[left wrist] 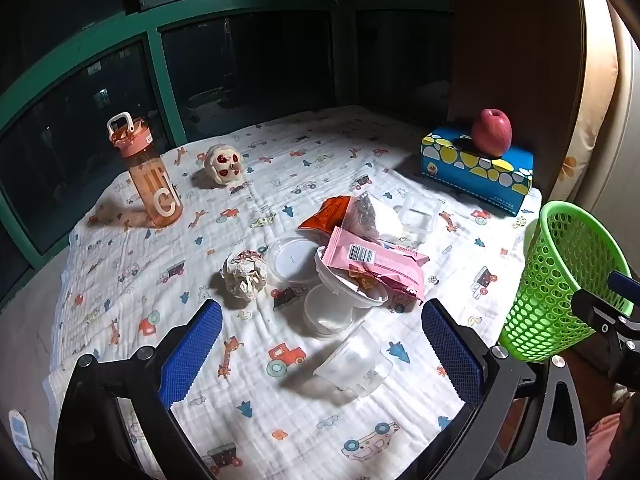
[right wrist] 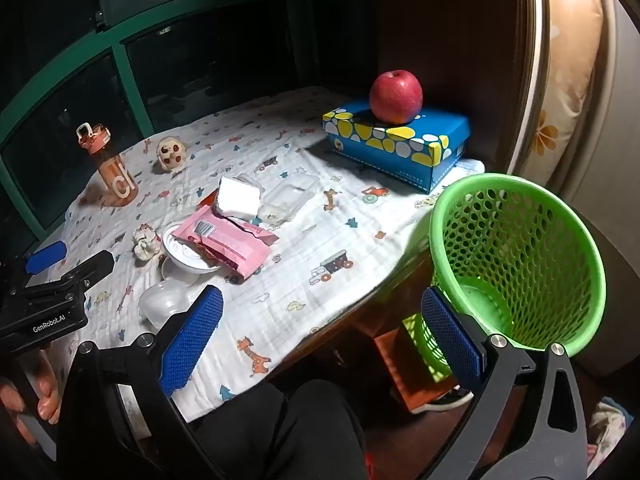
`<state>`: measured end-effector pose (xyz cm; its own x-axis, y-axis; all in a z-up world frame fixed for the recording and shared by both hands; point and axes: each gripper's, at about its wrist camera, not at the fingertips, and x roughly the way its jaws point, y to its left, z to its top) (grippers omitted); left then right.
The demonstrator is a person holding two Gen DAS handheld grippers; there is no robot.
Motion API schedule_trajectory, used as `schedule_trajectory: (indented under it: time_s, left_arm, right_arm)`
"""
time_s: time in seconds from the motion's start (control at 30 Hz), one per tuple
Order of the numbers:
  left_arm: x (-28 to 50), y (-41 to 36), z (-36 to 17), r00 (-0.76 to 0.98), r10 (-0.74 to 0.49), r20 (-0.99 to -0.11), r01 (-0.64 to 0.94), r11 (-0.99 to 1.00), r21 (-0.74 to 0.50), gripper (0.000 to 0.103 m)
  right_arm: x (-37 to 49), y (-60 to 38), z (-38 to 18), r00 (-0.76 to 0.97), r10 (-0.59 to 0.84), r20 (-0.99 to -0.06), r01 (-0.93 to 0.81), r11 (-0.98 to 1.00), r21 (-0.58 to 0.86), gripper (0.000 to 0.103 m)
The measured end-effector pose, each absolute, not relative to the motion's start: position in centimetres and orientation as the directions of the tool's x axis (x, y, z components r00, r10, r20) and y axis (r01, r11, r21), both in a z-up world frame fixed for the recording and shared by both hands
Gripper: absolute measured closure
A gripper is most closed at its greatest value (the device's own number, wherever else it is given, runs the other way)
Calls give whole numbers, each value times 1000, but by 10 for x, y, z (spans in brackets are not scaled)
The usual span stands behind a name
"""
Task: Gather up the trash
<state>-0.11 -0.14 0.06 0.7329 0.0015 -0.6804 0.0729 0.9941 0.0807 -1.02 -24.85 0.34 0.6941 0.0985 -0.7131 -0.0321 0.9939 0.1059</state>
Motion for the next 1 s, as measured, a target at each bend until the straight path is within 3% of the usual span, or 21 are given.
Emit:
schedule_trajectory:
  time_s: [1.0]
  left_arm:
    - [2,6,-5,721,20,-692,39,997,70,6]
  right_arm:
    - [-9,-249,-1,688,100,-719,-23,993,116,5]
